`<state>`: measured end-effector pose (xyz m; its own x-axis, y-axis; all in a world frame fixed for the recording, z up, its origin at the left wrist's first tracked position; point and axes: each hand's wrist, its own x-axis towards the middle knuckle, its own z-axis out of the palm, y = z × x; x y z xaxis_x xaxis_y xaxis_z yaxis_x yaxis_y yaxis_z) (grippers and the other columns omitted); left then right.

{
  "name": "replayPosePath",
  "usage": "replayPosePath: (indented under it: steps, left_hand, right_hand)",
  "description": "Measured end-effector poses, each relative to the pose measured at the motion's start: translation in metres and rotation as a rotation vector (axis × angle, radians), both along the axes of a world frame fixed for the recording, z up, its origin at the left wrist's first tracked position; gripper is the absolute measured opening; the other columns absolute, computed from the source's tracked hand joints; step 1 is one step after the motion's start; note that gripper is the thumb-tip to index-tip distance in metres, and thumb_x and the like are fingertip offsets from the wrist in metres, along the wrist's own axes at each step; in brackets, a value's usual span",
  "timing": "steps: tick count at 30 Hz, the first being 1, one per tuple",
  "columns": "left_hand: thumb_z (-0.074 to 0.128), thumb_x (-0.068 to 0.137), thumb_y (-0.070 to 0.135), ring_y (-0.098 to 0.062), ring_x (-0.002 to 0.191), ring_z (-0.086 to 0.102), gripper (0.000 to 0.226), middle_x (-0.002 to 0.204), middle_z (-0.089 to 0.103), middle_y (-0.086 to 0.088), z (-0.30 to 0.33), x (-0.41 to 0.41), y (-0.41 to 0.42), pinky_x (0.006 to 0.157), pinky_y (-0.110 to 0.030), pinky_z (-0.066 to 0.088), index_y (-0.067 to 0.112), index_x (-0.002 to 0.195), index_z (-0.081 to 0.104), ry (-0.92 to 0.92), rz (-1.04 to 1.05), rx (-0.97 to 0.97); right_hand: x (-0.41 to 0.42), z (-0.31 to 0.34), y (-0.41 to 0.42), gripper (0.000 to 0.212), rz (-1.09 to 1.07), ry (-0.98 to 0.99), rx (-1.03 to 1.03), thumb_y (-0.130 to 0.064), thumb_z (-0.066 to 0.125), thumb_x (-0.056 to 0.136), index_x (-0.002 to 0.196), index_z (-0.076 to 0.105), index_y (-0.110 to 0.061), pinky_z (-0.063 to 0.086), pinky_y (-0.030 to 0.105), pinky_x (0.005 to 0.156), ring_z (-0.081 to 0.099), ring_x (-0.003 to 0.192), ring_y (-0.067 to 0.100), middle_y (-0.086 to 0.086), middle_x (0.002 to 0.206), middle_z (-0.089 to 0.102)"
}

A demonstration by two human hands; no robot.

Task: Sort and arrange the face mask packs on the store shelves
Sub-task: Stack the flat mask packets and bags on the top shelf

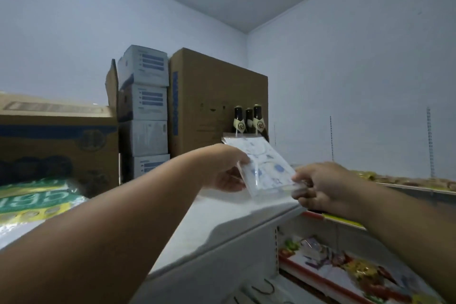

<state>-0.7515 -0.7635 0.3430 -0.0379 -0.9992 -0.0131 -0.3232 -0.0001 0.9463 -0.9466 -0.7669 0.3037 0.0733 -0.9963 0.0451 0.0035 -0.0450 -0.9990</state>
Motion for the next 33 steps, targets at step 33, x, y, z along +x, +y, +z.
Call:
replayPosePath:
  steps: [33]
  left_hand:
    - [0.048, 0.094, 0.023, -0.016, 0.069, 0.051, 0.024, 0.073, 0.05, -0.003, -0.051, 0.033, -0.153, 0.065, -0.026, 0.042, 0.006, 0.081, 0.058, -0.835, 0.505, -0.029]
  right_hand:
    - [0.044, -0.027, -0.207, 0.016, 0.264, 0.899, -0.57, -0.034, 0.067, 0.084, 0.099, 0.067, -0.034, 0.049, 0.022, 0.077, 0.06, 0.087, 0.004, -0.013, 0.094, 0.067]
